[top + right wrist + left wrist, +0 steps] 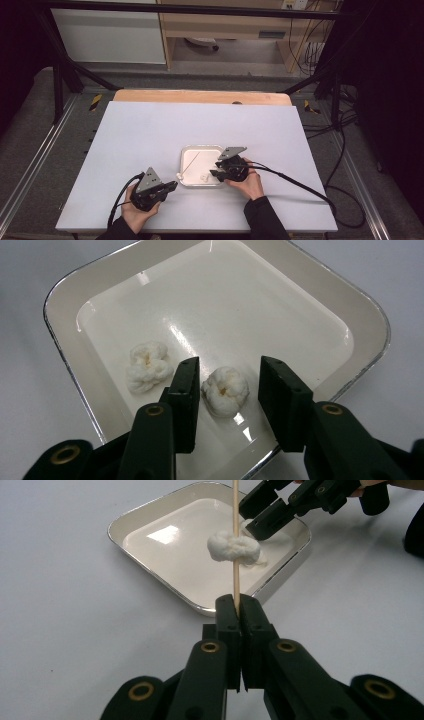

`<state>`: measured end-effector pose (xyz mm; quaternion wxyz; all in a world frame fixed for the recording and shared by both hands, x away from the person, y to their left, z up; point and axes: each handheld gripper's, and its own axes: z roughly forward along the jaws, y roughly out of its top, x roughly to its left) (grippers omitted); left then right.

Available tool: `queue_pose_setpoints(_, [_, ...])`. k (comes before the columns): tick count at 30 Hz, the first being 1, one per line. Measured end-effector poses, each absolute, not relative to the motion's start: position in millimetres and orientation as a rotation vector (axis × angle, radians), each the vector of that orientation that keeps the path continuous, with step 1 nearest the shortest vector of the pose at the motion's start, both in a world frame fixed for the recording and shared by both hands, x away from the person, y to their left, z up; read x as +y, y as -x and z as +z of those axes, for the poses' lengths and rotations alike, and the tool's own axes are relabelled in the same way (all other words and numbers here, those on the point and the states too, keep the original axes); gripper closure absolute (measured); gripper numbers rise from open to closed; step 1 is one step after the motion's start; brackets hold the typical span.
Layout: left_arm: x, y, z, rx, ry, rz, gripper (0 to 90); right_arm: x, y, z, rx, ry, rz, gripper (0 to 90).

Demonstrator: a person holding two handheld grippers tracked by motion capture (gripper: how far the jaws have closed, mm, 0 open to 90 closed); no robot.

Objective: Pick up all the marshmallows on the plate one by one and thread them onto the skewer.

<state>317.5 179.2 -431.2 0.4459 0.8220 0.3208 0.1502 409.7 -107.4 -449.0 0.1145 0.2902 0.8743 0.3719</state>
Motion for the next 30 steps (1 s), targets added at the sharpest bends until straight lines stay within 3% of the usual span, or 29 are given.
queue_pose_setpoints(10, [179,-317,-431,0.794,-2.035,0.373,88.5,-109,-409,-450,2.559,-0.875,1.112,70.3])
queue_pose_setpoints(30, [178,-316,-431,0.785,-2.036,0.374,88.5,-123,-403,-415,2.490,-0.910,1.347,73.4])
